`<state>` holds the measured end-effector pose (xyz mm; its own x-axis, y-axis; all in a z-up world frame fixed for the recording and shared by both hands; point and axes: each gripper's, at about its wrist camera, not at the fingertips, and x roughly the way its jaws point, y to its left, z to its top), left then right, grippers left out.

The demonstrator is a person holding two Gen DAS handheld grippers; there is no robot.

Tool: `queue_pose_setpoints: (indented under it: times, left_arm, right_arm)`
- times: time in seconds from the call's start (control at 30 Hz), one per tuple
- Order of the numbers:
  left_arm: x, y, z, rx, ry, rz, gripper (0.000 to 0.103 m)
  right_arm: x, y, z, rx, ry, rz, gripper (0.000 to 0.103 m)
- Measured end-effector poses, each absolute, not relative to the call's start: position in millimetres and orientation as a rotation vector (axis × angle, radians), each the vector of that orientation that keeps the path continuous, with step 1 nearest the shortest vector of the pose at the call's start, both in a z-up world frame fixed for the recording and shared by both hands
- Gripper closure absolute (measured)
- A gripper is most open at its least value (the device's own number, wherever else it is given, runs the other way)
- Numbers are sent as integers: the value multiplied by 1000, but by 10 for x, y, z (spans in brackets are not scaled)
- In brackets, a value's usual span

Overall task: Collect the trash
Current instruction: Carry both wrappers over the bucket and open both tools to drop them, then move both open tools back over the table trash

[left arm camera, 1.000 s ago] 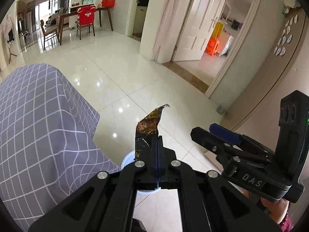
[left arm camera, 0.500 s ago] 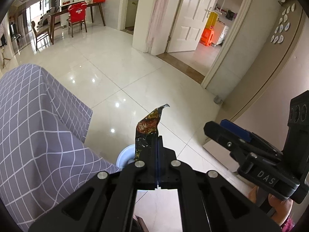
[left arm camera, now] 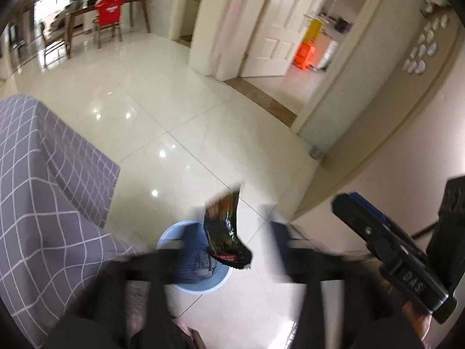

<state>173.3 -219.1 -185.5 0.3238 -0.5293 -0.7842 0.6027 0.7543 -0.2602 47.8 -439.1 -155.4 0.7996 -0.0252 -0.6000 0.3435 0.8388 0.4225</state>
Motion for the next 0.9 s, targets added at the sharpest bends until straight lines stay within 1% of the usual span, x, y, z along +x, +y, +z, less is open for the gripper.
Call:
queue_pose_setpoints:
  times: [0.03, 0.27, 0.57, 0.67, 0.8, 0.87, 0.9]
  left_arm:
    - [1738, -2157, -1838, 79, 978, -729, 33]
    - [1748, -1963, -1757, 66, 963, -717, 33]
    - [1763, -1567, -1640, 48, 919, -660, 33]
    - [1802, -1283, -1561, 32, 890, -616, 33]
    - [1906, -665, -1403, 15, 836, -501, 33]
    - [1972, -316, -1320, -5, 813, -442, 27]
    - [2013, -66, -1276, -19, 804, -393, 27]
  right_arm:
    - [481, -4388, -1555, 546, 621, -209, 39]
    - [557, -4278, -1570, 537, 640, -191, 39]
    - [704, -3922, -1437, 497, 653, -125, 39]
    - [805, -3747, -1351, 476, 653, -89, 39]
    - [1015, -3381, -1195, 440, 654, -10, 38]
    - [1132, -3128, -1122, 414, 653, 39, 38]
    - [1211, -2978, -1082, 397, 655, 69, 38]
